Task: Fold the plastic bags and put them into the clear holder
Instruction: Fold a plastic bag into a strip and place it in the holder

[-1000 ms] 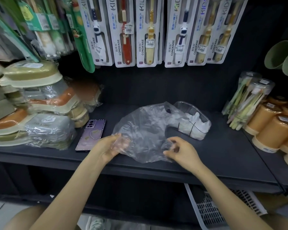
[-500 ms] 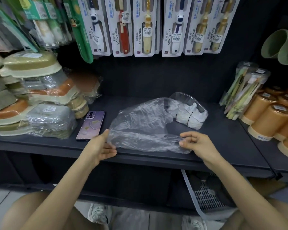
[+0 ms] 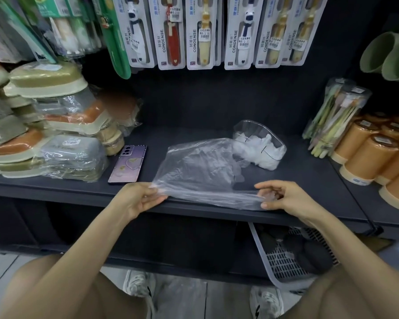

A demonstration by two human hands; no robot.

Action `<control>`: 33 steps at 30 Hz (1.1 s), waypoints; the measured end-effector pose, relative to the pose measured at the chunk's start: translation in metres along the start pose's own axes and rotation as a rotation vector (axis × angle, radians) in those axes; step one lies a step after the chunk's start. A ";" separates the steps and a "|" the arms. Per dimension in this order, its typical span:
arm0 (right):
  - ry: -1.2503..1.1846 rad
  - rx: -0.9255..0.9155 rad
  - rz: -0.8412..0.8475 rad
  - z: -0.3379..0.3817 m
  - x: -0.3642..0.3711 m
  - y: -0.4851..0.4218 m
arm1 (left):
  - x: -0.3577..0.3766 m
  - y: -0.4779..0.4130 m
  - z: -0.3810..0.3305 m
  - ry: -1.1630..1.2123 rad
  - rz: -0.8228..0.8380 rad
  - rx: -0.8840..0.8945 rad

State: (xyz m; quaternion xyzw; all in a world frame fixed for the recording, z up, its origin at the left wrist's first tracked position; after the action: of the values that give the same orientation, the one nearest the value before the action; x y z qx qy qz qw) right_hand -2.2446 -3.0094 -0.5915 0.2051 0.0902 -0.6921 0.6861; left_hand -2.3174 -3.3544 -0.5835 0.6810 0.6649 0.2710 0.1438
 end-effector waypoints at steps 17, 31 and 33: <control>0.442 -0.055 -0.353 0.033 0.006 -0.074 | 0.031 -0.044 -0.014 -1.365 -0.072 0.997; 0.707 -0.005 -0.357 0.019 -0.014 -0.130 | 0.064 -0.094 -0.046 -1.154 -0.267 0.863; 0.686 -0.032 -0.344 0.014 -0.009 -0.132 | 0.071 -0.115 -0.053 -1.218 -0.254 0.895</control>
State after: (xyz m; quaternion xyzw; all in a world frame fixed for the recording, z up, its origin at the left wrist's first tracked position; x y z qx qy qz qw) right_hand -2.3769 -3.0012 -0.5952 0.3957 0.3584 -0.6868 0.4932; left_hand -2.4447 -3.2849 -0.5921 0.6219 0.5876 -0.4661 0.2253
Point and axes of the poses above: each hand's wrist, its own y-axis away from the middle knuckle, its own x-axis out of the palm, z = x × y, the point moved 2 cm from there along -y, towards the middle knuckle
